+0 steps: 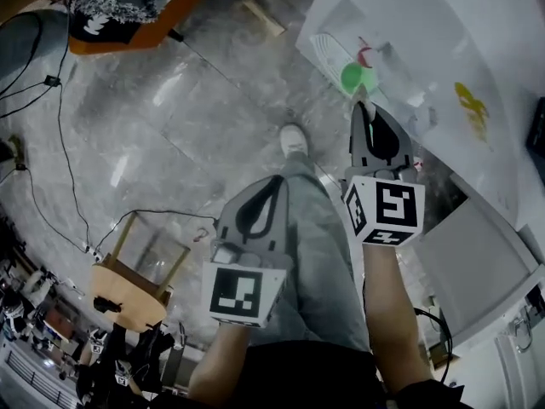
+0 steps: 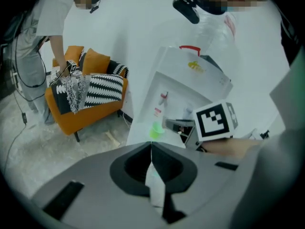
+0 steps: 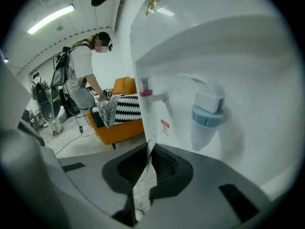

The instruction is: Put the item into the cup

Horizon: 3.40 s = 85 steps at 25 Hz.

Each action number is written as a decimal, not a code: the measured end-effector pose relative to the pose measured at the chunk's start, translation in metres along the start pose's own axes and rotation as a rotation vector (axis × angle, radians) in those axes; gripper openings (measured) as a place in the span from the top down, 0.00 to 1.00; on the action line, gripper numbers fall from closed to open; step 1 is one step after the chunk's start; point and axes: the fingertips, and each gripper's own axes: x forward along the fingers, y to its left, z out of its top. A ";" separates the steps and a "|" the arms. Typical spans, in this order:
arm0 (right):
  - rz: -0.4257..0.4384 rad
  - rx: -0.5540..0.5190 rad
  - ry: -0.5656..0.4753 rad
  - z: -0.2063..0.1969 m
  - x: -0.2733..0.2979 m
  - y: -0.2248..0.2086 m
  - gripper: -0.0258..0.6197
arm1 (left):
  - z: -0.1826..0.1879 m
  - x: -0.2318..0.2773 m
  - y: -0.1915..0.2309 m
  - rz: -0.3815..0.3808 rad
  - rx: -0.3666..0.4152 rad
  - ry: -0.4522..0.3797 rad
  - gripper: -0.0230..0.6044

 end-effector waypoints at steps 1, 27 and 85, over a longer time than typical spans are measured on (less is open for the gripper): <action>-0.009 0.008 -0.006 -0.003 0.003 -0.001 0.91 | -0.006 0.003 0.002 0.012 0.022 0.014 0.94; -0.114 -0.067 -0.078 -0.021 0.040 -0.025 0.91 | -0.075 0.026 0.019 0.033 0.022 0.158 0.94; 0.031 -0.335 -0.224 0.115 -0.228 0.106 0.94 | 0.072 -0.239 -0.028 0.083 0.124 -0.349 0.94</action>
